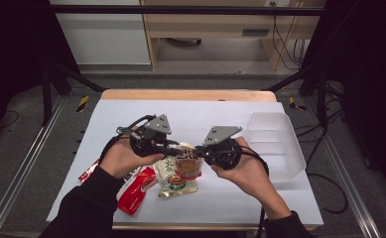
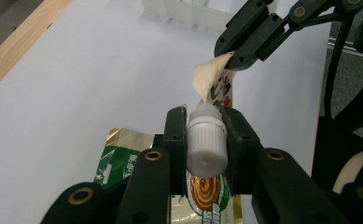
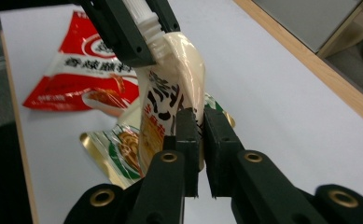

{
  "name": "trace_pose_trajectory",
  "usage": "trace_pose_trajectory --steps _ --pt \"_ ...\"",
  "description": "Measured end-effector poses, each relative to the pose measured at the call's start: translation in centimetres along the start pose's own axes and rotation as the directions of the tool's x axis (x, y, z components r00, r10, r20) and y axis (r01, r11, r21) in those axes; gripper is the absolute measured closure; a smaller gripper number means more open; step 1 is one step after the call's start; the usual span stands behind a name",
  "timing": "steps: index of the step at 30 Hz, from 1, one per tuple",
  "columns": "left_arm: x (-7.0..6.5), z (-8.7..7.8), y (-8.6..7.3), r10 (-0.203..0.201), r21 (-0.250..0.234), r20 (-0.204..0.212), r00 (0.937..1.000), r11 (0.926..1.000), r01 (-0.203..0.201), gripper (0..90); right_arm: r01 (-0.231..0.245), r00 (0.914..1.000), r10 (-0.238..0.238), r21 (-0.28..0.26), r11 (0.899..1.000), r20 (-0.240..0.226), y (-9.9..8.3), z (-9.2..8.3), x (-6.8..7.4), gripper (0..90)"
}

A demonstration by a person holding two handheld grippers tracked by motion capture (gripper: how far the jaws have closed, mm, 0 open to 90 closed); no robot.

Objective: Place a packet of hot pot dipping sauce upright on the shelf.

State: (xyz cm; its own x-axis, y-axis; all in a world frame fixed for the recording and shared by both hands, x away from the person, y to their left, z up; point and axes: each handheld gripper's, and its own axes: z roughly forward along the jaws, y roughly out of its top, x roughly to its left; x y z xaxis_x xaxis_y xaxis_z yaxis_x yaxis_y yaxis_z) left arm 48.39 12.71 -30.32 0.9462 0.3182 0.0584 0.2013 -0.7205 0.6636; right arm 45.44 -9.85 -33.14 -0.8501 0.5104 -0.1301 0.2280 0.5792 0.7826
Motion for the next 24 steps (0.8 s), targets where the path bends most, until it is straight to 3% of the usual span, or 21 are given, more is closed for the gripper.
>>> trace_pose_trajectory --steps 4,6,9,11,12,15,17,19,22,24 --pt "0.1 0.1 0.4 0.015 0.011 -0.007 0.9999 0.9998 -0.015 74.0 0.038 0.9992 -0.039 0.047 0.998 0.006 0.4 0.0 -0.5 79.9" --pt "0.2 0.1 0.4 0.018 0.011 -0.013 0.9997 0.9998 -0.018 74.0 0.100 0.9947 -0.102 0.122 0.987 0.013 1.0 0.0 -1.0 70.1" --pt "0.4 0.1 0.5 0.020 0.009 -0.009 0.9998 0.9998 -0.019 74.0 0.147 0.9887 -0.150 0.169 0.975 0.004 1.6 0.2 -1.1 57.2" --pt "0.4 0.1 0.5 0.019 0.009 -0.013 0.9997 0.9998 -0.019 74.0 0.179 0.9834 -0.182 0.185 0.966 0.000 2.0 0.4 -1.2 48.2" --pt "0.4 0.1 0.5 0.019 0.009 -0.013 0.9997 0.9998 -0.019 73.9 0.179 0.9834 -0.182 0.185 0.966 0.000 2.0 0.4 -1.2 48.2" --pt "0.5 0.2 0.4 0.021 0.007 -0.016 0.9997 0.9998 -0.021 73.9 0.218 0.9750 -0.222 0.212 0.953 -0.003 2.7 0.7 -1.4 38.8" --pt "0.6 0.3 0.4 0.022 0.004 -0.014 0.9997 0.9998 -0.022 73.9 0.220 0.9747 -0.223 0.212 0.952 -0.008 2.9 0.8 -1.6 35.7" --pt "0.5 0.3 0.4 0.030 0.007 -0.015 0.9994 0.9995 -0.030 73.9 0.249 0.9685 -0.244 0.241 0.938 -0.052 3.3 1.2 -1.8 29.0" --pt "0.5 0.4 0.5 0.033 0.007 -0.018 0.9993 0.9994 -0.033 73.9 0.246 0.9693 -0.235 0.255 0.935 -0.072 3.6 1.4 -1.8 30.4" --pt "0.5 0.5 0.5 0.035 0.008 -0.018 0.9992 0.9994 -0.035 73.9 0.244 0.9692 -0.227 0.255 0.936 -0.094 3.9 1.5 -1.9 40.8"
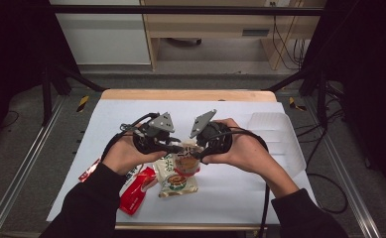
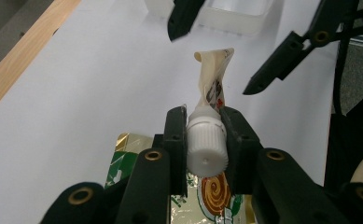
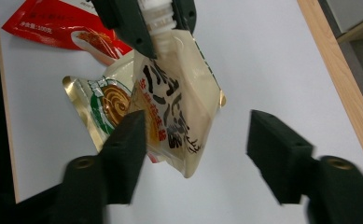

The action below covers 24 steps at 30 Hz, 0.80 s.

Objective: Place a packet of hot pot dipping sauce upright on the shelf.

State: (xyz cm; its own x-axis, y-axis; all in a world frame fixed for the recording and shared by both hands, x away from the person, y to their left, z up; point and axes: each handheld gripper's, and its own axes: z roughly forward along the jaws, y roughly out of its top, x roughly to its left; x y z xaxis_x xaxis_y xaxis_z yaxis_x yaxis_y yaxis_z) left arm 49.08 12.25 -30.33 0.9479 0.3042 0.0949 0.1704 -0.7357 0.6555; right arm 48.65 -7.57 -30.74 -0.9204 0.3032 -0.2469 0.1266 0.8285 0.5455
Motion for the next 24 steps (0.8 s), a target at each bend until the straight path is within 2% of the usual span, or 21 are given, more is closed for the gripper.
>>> trace_pose_trajectory --steps 1,2,3,4,5,6,7,8,10,12,16,17,18,19,20,21,23,24 --pt "0.0 0.0 0.0 0.009 0.006 0.004 1.0000 0.9999 -0.009 73.9 0.003 0.9999 -0.003 0.006 1.000 -0.014 0.2 0.2 0.0 49.1" --pt "0.0 0.0 0.0 0.011 0.005 0.003 0.9999 0.9999 -0.011 73.9 0.003 0.9999 -0.003 0.006 1.000 -0.014 0.2 0.2 0.0 49.1" --pt "-0.1 0.0 0.1 0.012 0.005 0.006 0.9999 0.9999 -0.012 73.9 0.009 0.9996 -0.009 0.008 1.000 -0.027 0.4 0.3 -0.1 55.5" --pt "-0.1 0.0 0.1 0.012 0.005 0.006 0.9999 0.9999 -0.012 73.9 0.009 0.9996 -0.009 0.008 1.000 -0.027 0.4 0.3 -0.1 55.5" --pt "-0.1 0.0 0.1 0.012 0.004 0.007 0.9999 0.9999 -0.012 73.9 0.014 0.9990 -0.014 0.017 1.000 -0.041 0.5 0.5 -0.1 62.7" --pt "-0.1 0.0 0.1 0.012 0.002 0.007 0.9999 0.9999 -0.012 73.9 0.014 0.9990 -0.014 0.017 1.000 -0.041 0.5 0.5 -0.1 62.7" --pt "-0.1 0.0 0.1 0.009 -0.002 0.008 0.9999 1.0000 -0.009 73.8 0.012 0.9986 -0.011 0.023 1.000 -0.052 0.6 0.7 -0.2 70.1" --pt "-0.1 0.0 0.1 0.006 -0.005 0.009 0.9999 1.0000 -0.006 73.8 0.012 0.9986 -0.011 0.023 1.000 -0.052 0.6 0.7 -0.2 70.1" --pt "-0.1 0.0 0.1 0.002 -0.011 0.011 0.9999 0.9999 -0.002 73.8 0.009 0.9983 -0.007 0.034 0.999 -0.058 0.6 0.9 -0.2 80.4" --pt "-0.1 0.1 0.0 -0.008 -0.021 0.010 0.9999 0.9997 0.008 73.6 0.003 0.9979 -0.001 0.036 0.999 -0.065 0.6 0.9 -0.3 84.5" --pt "0.1 0.2 -0.3 -0.022 -0.043 0.019 0.9996 0.9988 0.022 73.2 -0.007 0.9979 0.010 0.037 0.999 -0.063 0.8 0.7 -0.3 87.2" --pt "0.2 0.2 -0.5 -0.031 -0.062 0.027 0.9992 0.9976 0.033 72.4 -0.009 0.9980 0.011 0.047 0.999 -0.063 0.9 0.5 -0.4 87.7" --pt "0.2 0.2 -0.5 -0.031 -0.062 0.027 0.9992 0.9976 0.033 69.7 -0.004 0.9981 0.007 0.051 0.999 -0.061 0.9 0.4 -0.6 87.8" --pt "0.4 0.2 -0.8 -0.056 -0.080 0.013 0.9983 0.9952 0.057 62.2 -0.004 0.9983 0.007 0.059 0.998 -0.059 1.0 0.3 -0.7 87.9" --pt "0.4 0.2 -0.8 -0.056 -0.080 0.013 0.9983 0.9952 0.057 57.7 -0.004 0.9983 0.007 0.059 0.998 -0.059 1.0 0.3 -0.7 87.9" --pt "0.5 0.1 -1.2 -0.080 -0.100 0.003 0.9968 0.9918 0.080 54.3 -0.005 0.9986 0.008 0.065 0.998 -0.052 0.9 0.1 -1.1 88.0" --pt "0.6 0.0 -1.4 -0.080 -0.099 -0.003 0.9968 0.9920 0.079 45.8 -0.006 0.9989 0.010 0.072 0.997 -0.046 0.8 -0.1 -1.5 88.0" --pt "0.6 0.0 -1.6 -0.094 -0.104 -0.005 0.9956 0.9902 0.093 42.3 0.003 0.9992 0.000 0.073 0.997 -0.040 0.7 -0.3 -1.8 88.0"
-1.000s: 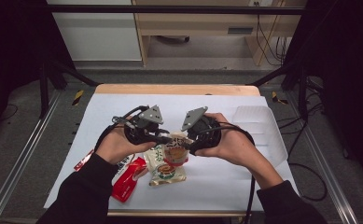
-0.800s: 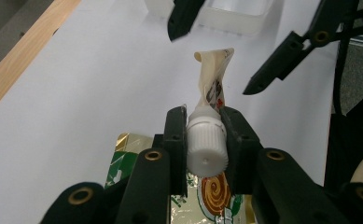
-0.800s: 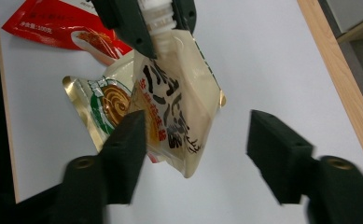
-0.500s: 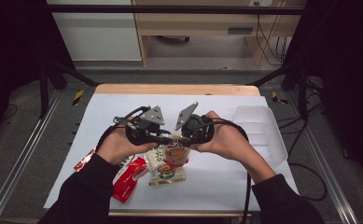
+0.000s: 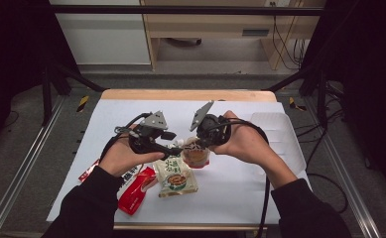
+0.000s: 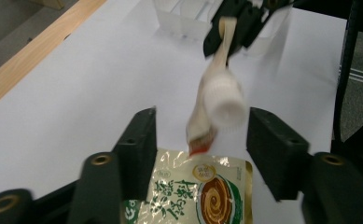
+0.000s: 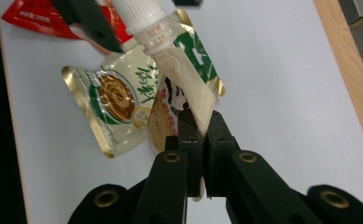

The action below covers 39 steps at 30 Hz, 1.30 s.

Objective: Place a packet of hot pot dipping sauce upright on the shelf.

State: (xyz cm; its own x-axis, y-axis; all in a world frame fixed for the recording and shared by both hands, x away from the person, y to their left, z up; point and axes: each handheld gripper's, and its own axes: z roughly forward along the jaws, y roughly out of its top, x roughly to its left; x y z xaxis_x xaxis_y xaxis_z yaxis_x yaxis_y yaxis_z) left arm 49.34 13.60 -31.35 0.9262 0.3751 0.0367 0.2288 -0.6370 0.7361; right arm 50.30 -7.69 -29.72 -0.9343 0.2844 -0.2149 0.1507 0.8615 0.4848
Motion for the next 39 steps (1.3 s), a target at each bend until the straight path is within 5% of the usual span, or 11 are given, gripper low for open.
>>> trace_pose_trajectory --steps 14,39 --pt "0.5 -0.1 -4.8 -0.070 0.050 -0.047 0.9965 0.9962 0.072 25.2 -0.040 0.9968 0.040 -0.008 0.999 0.068 -2.9 -2.0 -3.4 88.0" --pt "0.5 -0.1 -7.5 -0.119 0.052 -0.126 0.9849 0.9906 0.126 7.1 -0.045 0.9819 0.060 -0.089 0.995 0.180 -6.8 -6.1 -6.0 87.9"
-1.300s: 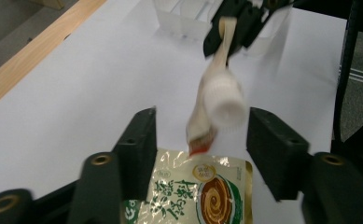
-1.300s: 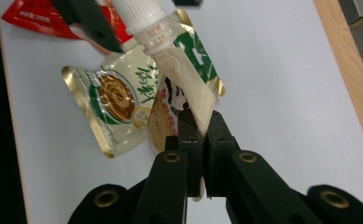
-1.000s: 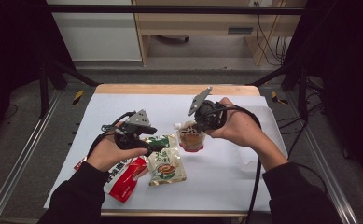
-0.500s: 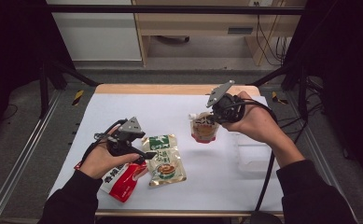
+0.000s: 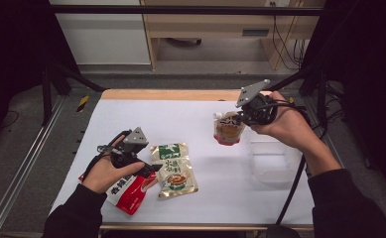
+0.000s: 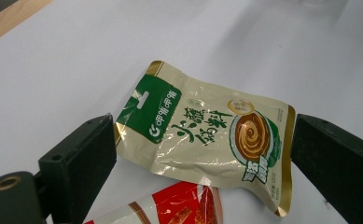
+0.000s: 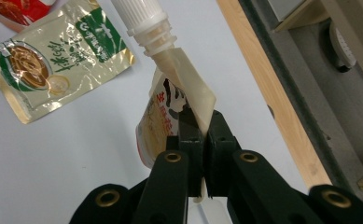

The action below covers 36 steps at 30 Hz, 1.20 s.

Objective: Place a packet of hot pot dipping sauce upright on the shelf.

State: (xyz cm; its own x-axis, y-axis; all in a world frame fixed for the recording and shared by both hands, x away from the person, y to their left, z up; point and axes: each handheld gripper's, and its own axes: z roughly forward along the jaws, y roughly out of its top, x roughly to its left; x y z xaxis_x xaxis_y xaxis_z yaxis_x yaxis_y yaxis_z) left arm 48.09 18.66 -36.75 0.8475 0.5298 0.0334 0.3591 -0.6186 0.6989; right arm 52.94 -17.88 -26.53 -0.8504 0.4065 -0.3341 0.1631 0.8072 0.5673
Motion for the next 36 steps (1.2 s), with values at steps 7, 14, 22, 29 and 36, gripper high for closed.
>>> trace_pose_trajectory --steps 7,14,22,29,36 --pt "0.0 -0.5 0.0 0.000 -0.004 -0.014 0.9999 1.0000 0.000 6.9 -0.012 0.9990 0.012 -0.013 1.000 0.042 -0.4 -1.9 -1.2 87.9" --pt "0.1 -0.8 -0.2 0.001 0.005 -0.027 0.9996 1.0000 -0.001 6.9 -0.024 0.9958 0.026 -0.025 0.999 0.088 -1.1 -3.8 -2.5 87.9" --pt "0.6 -0.3 0.0 0.000 0.007 -0.019 0.9998 1.0000 0.000 7.1 -0.063 0.9888 0.065 -0.016 0.998 0.135 -3.4 -4.0 -4.3 88.0" --pt "1.1 0.5 0.1 -0.001 0.019 -0.010 0.9999 0.9998 0.001 7.3 -0.105 0.9828 0.103 0.004 0.995 0.153 -6.0 -3.0 -6.5 87.9" --pt "2.2 0.7 0.3 -0.003 0.017 -0.007 1.0000 0.9998 0.003 7.3 -0.129 0.9815 0.125 0.016 0.992 0.145 -8.1 -2.1 -8.5 87.9"
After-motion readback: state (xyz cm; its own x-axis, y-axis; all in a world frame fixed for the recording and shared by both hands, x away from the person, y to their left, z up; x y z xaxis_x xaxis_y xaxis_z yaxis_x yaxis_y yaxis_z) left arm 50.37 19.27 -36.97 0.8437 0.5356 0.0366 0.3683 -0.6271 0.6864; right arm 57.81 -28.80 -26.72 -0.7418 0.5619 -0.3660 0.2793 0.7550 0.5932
